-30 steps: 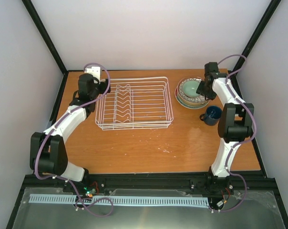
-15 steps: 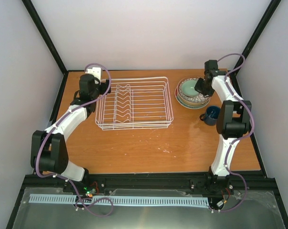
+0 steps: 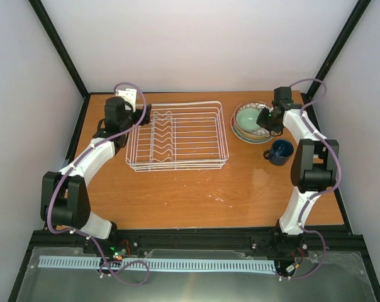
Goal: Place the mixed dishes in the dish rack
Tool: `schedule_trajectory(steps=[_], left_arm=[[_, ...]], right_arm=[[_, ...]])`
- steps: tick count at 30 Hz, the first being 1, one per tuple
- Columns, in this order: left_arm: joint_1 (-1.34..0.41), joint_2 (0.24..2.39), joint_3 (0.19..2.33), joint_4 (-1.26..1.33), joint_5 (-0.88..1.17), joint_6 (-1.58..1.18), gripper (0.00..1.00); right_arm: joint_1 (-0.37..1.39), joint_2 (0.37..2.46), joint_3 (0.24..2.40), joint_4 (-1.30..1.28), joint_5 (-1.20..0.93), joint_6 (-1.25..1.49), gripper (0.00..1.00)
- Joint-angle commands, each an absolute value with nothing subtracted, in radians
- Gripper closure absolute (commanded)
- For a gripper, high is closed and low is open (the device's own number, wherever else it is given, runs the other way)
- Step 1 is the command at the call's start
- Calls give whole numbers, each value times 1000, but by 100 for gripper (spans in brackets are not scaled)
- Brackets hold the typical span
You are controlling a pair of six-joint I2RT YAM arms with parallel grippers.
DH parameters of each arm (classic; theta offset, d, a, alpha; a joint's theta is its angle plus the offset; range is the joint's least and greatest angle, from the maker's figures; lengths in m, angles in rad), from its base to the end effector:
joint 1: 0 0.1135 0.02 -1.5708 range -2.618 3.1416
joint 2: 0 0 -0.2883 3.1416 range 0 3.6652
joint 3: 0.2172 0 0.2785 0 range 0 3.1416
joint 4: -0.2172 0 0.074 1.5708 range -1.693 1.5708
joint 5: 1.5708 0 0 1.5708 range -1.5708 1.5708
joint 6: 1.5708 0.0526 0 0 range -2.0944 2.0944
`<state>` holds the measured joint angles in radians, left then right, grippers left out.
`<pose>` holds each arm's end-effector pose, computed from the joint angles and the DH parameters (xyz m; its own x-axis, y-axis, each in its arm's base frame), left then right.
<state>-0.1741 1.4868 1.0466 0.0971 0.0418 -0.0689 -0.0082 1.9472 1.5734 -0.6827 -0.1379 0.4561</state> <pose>0.3804 -0.0691 0.2966 -0.3451 -0.0091 -0.9385 0.1885 0.9789 -0.0789 0.4631 0.0034 0.2284 -0.8078 0.4429 -0.3889 0.3301 0.8866 0.3241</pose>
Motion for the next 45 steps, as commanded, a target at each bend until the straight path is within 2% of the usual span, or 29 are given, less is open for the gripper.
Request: schedule_trajectory(steps=[1,7,11,14,17,22,30,39,45], left_arm=[[-183,1472,1101,145,288,-136,17],[-183,1476,1112,210,509,-236,14],[-183,1482,1090,277,656,-316,12],[-183,1486,1051,361,754,-392,12],[-183,1495,1003,487,842,-472,15],[-183,1554,969,661,981,-596,15],[-194,1675,929,980,1130,-849,13],[-276,1678,984,962,1151,-848,14],[-302,1700,987,1026,1171,-896,20]], right_arm=[[-46,1810,1485,-498,-371,466,97],[-74,1675,1370,-328,-596,483,97],[-87,1622,1270,-143,-865,593,97],[-87,1616,1101,240,-1054,859,97],[-79,1649,938,707,-1149,1187,97],[-47,1853,821,1654,-1145,1874,97],[117,1905,886,1677,-1131,1899,97],[248,2000,947,1678,-1092,1915,97],[291,2025,980,1677,-1086,1920,97]])
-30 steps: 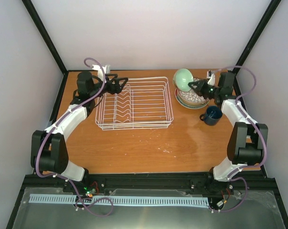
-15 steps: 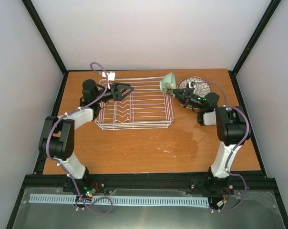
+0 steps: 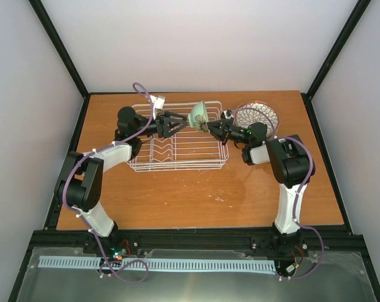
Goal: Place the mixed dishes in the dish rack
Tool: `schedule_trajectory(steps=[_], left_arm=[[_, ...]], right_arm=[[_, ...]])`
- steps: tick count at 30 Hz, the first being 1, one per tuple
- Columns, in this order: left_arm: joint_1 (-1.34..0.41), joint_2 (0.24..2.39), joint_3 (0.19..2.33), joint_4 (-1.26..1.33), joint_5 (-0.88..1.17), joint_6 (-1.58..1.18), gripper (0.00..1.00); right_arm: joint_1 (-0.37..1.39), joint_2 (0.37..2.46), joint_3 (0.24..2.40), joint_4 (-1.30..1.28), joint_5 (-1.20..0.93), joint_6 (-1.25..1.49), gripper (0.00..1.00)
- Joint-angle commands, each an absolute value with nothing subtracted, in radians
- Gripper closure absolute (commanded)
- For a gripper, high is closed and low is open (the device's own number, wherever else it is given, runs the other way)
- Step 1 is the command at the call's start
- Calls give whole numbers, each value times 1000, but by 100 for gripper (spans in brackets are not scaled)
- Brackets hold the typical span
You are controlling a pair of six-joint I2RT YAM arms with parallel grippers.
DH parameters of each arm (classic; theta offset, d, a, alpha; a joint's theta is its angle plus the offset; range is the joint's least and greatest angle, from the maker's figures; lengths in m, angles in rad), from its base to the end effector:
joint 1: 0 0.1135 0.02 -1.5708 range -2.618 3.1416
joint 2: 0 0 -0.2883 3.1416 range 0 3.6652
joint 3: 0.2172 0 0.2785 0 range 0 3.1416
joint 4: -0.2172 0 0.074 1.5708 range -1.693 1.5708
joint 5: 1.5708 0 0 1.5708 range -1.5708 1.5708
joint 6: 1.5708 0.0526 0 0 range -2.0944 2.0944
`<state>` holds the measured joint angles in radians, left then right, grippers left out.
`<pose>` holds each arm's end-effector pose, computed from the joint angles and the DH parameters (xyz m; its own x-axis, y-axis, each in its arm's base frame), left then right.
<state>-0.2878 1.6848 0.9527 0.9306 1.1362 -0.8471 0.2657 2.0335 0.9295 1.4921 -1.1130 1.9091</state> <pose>0.3599 -0.1563 0.2817 -0.6033 -0.1505 -0.7832 0.7854 0.0582 -0.6162 0.3877 0.1544 0.1924 -0.9864 0.1636 -0.0130 -0.0400 -0.1629 0.9858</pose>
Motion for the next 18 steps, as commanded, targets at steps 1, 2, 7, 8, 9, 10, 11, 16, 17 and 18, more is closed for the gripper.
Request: schedule_trajectory(steps=[1,2,7,8,9,10,11,16,17,18], left_arm=[[-303,1704,983,1045,1173,-909,19],[-305,1708,982,1056,1175,-917,19],[-316,1722,980,1023,1158,-887,18],[-317,1723,979,1008,1151,-875,18],[-317,1719,975,993,1142,-861,18],[-318,1711,972,970,1128,-841,17],[-318,1701,970,937,1115,-813,18],[-318,1610,985,683,1010,-611,18],[-318,1594,989,648,988,-584,18],[-318,1585,993,619,970,-565,17]], right_arm=[[294,2026,984,1678,-1086,1922,97],[297,2029,989,1678,-1087,1924,97],[313,2032,1013,1678,-1087,1940,97],[314,2028,1016,1678,-1085,1941,97],[316,2024,1017,1678,-1085,1943,97],[315,2019,1020,1678,-1085,1943,97],[316,2015,1018,1678,-1083,1944,97],[316,1993,1010,1678,-1088,1941,97],[315,1987,1009,1678,-1089,1941,97],[316,1985,1009,1678,-1090,1942,97]])
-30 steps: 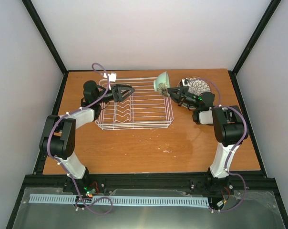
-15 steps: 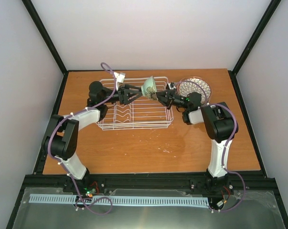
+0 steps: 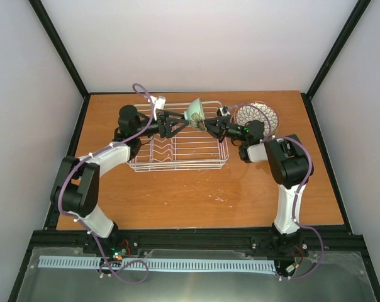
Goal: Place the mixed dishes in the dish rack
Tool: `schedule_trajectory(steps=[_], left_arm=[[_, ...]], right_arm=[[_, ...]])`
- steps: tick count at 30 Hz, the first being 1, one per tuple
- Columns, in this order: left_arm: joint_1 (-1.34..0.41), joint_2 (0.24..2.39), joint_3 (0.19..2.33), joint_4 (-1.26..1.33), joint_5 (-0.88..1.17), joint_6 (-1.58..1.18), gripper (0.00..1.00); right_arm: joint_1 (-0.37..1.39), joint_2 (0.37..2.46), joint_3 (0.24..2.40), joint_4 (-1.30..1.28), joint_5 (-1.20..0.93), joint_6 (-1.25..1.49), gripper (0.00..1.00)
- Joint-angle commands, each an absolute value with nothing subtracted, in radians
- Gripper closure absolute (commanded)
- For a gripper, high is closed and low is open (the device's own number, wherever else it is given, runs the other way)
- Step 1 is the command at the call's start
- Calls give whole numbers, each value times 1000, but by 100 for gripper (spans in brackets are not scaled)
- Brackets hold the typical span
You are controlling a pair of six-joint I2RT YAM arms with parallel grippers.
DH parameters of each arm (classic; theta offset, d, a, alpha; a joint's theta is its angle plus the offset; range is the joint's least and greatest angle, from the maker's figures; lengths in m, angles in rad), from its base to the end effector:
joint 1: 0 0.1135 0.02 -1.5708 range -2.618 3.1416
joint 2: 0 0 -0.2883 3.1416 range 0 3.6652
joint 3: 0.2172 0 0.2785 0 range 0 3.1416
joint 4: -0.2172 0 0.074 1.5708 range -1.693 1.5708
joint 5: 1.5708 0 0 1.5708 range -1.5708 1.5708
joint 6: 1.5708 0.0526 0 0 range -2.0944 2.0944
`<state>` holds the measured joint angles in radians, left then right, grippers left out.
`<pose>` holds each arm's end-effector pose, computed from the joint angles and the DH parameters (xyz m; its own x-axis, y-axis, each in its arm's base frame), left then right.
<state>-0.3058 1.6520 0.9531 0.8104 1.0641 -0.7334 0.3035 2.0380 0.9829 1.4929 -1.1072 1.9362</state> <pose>0.3572 -0.1610 0.2829 -0.5736 -0.1596 -0.8034 0.7951 0.1270 -0.5930 0.3910 0.1718 0.2053 -0.9914 0.1272 -0.0305 -0.0539 -0.1843 0.9814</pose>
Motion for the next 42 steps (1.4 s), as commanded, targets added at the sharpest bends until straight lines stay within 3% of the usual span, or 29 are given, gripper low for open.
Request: schedule_trajectory(steps=[1,17,32,42], left_arm=[[-318,1578,995,608,960,-555,18],[-319,1695,1012,769,991,-655,18],[-319,1503,950,582,926,-507,17],[-315,1463,903,705,1024,-515,17]], right_arm=[[316,1982,1009,1678,-1089,1944,97],[391,1956,1073,1678,-1129,1995,97],[376,1951,1093,1677,-1155,1986,97],[331,1940,1093,1678,-1164,1988,97]])
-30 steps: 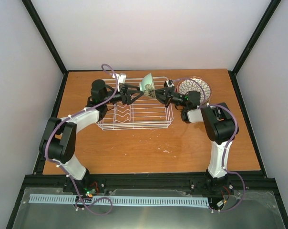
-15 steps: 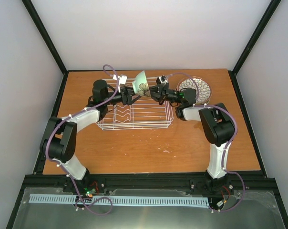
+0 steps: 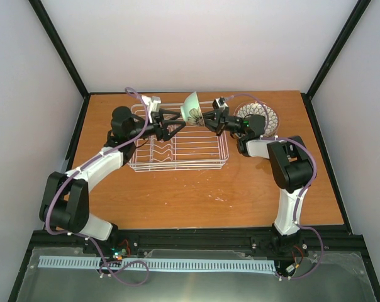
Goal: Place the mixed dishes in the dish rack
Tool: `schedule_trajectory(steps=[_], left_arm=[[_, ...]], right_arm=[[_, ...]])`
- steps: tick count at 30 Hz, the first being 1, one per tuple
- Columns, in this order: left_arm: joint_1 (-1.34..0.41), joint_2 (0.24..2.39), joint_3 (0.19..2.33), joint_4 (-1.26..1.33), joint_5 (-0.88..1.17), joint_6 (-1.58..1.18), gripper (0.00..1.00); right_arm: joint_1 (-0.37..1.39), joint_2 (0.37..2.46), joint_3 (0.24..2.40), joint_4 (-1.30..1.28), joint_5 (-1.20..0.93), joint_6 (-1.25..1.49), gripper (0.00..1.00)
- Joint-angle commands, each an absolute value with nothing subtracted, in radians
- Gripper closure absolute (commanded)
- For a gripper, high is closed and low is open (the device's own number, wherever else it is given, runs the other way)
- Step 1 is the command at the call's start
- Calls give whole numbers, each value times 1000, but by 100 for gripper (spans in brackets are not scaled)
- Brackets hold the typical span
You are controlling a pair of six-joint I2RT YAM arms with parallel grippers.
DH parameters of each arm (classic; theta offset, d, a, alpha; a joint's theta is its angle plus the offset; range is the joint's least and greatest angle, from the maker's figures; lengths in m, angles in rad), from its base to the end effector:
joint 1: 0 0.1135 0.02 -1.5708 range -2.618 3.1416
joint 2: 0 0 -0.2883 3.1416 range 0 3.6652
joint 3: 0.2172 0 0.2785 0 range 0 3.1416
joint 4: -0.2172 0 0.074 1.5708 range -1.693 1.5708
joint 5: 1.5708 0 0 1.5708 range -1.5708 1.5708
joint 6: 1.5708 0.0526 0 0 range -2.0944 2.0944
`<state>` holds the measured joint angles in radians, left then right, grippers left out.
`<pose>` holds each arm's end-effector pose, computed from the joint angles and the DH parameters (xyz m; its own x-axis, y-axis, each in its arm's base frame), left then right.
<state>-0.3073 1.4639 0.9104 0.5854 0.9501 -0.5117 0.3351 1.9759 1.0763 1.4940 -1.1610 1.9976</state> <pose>0.3270 -0.1487 0.3116 -0.4391 -0.1594 -0.8842 0.8440 0.2642 -0.4668 0.3887 0.1865 0.2560 -0.9914 0.0388 -0.1246 -0.1301 -0.2200 0.9668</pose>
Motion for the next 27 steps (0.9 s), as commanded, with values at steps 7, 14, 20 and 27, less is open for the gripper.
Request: schedule_trajectory(steps=[7,14,20,27], left_arm=[[-314,1591,918,972,1137,-723,22],[-306,1581,937,939,1130,-694,17],[-252,1511,909,908,1115,-676,16],[-242,1524,906,948,1122,-706,21]], right_arm=[[346,1941,1081,1678,-1164,1989,97],[353,1947,1060,1678,-1177,1990,97],[353,1951,1040,1678,-1181,1983,97],[360,1943,1050,1677,-1180,1990,97]])
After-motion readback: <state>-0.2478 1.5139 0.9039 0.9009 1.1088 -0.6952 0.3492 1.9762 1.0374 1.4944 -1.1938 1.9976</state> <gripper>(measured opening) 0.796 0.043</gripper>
